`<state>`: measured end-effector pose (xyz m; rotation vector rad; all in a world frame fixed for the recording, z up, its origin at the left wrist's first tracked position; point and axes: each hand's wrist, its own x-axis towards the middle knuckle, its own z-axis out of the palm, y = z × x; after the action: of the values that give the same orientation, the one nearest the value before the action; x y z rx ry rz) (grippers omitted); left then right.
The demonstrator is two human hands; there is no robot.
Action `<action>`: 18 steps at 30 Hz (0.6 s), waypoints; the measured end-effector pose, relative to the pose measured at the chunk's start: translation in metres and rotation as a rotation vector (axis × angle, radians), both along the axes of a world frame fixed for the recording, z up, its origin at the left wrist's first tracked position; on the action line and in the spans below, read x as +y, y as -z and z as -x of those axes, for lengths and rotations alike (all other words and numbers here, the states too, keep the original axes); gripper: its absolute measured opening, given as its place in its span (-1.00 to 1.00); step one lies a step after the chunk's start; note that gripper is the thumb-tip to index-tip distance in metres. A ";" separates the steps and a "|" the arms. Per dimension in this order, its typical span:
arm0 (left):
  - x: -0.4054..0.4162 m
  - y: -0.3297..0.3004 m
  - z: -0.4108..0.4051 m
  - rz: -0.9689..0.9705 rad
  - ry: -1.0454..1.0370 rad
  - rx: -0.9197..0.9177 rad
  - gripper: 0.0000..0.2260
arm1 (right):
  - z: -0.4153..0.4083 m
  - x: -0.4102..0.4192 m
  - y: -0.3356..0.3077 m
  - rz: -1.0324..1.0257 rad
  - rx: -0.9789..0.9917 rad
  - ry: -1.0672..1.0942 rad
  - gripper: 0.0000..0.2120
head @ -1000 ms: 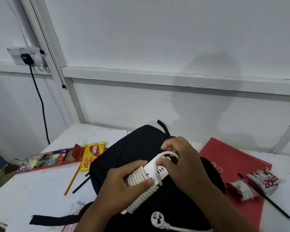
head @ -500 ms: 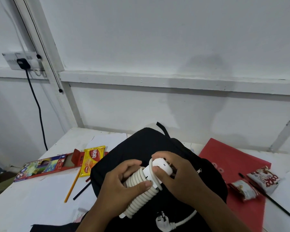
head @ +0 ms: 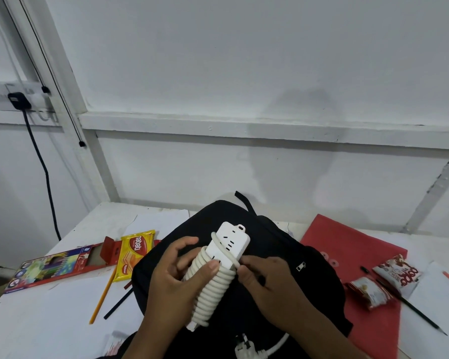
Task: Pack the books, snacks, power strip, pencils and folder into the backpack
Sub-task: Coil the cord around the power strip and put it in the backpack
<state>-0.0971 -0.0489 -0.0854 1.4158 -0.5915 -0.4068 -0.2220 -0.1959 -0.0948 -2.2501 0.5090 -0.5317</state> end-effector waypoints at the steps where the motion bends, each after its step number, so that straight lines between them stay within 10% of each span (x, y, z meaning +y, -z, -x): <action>1: -0.001 0.000 0.001 0.007 0.000 0.005 -0.54 | -0.001 0.002 -0.001 -0.079 -0.043 -0.022 -0.77; 8: 0.005 -0.003 -0.005 -0.120 0.161 -0.088 -0.48 | -0.001 -0.002 -0.008 -0.425 -0.161 -0.057 -0.93; 18: 0.010 -0.006 -0.007 -0.236 0.249 -0.192 -0.59 | 0.000 -0.007 -0.002 -0.384 -0.095 -0.047 -0.93</action>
<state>-0.0902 -0.0394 -0.0796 1.6237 -0.9045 -0.5562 -0.2218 -0.2031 -0.0932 -1.8579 0.4647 -0.4695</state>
